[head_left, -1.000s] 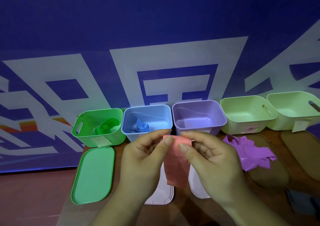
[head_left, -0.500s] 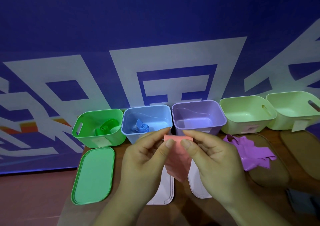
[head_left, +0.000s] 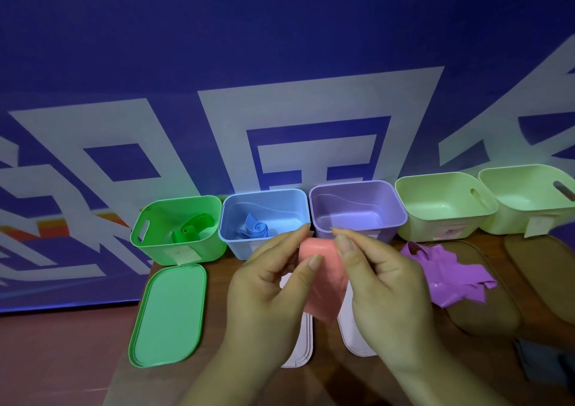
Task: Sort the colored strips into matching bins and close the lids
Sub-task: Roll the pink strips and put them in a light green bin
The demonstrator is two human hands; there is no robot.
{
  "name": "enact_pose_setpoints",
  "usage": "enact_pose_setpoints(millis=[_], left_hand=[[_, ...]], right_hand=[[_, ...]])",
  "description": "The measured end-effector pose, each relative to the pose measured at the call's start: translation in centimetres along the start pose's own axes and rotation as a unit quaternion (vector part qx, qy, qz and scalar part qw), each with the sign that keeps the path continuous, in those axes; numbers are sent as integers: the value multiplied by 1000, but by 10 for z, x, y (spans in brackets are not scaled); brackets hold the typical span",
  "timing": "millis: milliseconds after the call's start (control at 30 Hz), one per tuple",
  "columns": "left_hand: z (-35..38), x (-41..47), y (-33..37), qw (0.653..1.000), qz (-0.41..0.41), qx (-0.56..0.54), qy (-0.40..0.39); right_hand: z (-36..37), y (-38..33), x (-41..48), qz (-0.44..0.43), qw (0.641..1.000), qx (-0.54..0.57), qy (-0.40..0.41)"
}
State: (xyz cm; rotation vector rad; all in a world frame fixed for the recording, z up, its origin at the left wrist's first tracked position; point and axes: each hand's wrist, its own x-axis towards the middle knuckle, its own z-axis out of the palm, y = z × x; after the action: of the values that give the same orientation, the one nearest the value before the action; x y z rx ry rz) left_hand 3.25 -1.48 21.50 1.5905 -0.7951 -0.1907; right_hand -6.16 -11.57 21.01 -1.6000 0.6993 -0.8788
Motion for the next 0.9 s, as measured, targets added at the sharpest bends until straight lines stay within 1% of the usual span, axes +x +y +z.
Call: enact_pose_setpoints(millis=[100,200,333,433,500,600,767,900], left_hand=[[1,0,-1,1000,12,24,7],[0,0,-3,1000,-1,17,15],[0,0,-2,998,-43,-31,28],[0,1,1,993,-74,-90,33],[0,1,3,990,-81,-110,30],[1,2,5,986,-83,-138,29],[2,2,6,982,-71,-169,34],[2,2,8,983,-63,-170,36]], right_hand=[[2,1,-2,6,1000,12,-3],[1,3,-3,2,1000,2,-15],[0,8,-3,-19,999,-14,-30],[0,10,-6,-32,998,23,-54],[-1,10,-6,-43,996,39,-62],[-5,8,-5,-62,995,38,-72],[-5,13,-3,-57,995,35,-69],[-4,11,-4,-59,995,32,-70]])
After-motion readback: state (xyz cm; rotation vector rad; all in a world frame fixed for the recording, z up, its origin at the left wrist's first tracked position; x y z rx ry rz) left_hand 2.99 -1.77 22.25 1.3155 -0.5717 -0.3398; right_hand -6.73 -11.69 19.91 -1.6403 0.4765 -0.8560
